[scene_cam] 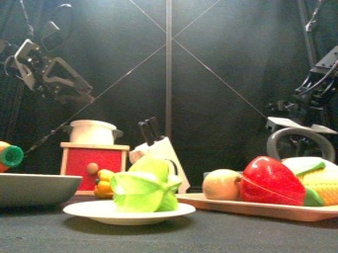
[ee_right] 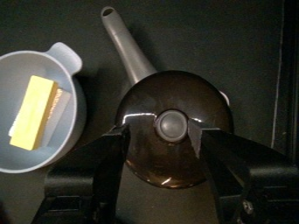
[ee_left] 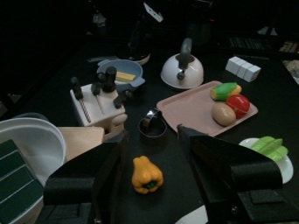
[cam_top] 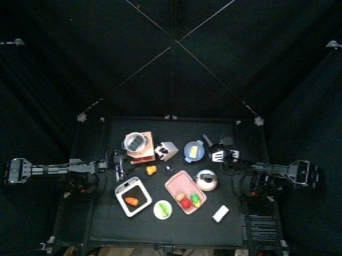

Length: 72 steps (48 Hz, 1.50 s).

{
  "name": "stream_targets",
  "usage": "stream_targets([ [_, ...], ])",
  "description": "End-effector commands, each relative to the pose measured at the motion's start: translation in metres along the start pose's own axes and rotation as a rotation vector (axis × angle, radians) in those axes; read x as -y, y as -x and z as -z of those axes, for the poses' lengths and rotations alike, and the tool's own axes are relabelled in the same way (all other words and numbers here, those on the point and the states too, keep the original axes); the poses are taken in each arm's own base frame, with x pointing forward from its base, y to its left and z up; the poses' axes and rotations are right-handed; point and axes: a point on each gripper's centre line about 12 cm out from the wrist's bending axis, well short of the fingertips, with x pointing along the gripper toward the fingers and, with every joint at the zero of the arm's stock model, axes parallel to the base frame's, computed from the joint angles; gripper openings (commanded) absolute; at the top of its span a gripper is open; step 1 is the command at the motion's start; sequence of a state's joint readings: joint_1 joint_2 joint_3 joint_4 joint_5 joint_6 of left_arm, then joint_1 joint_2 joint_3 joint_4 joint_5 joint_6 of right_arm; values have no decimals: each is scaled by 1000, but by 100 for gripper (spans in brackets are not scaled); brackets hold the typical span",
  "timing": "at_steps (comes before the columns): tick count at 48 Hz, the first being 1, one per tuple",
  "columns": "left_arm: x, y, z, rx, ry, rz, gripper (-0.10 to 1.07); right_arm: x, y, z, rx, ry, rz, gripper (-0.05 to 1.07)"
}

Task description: Grab white sushi roll

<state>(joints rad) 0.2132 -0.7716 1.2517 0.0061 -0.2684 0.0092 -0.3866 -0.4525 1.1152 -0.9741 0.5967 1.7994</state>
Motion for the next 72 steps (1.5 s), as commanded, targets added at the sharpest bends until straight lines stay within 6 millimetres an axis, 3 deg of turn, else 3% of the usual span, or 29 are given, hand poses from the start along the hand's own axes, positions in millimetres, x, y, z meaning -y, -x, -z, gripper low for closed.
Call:
stream_targets([
  [1, -1, -2, -10, 28, -8, -2, 86, -17, 17, -8, 21, -30, -87, 89],
  [12, -1, -3, -14, 37, -33, 2, 86, -41, 62, -15, -30, -160, -134, 89],
  [26, 0, -2, -13, 34, -51, 6, 86, -71, 125, -5, -69, -95, -66, 89],
  [34, 1, -2, -11, 28, -47, 9, 86, -77, 137, 30, -153, -130, -36, 89],
  [43, 3, -1, -8, 20, -42, 20, 86, -90, 168, 82, -206, -176, -130, 89],
  [54, 13, 0, -9, 27, -29, 59, 86, -91, 199, 151, -227, -293, -111, 89],
  [66, 14, 0, -8, 25, -7, 62, 86, -101, 208, 201, -262, -331, -9, 90],
  [72, 14, 0, -8, 28, -8, 62, 86, -99, 206, 217, -285, -314, 72, 90],
])
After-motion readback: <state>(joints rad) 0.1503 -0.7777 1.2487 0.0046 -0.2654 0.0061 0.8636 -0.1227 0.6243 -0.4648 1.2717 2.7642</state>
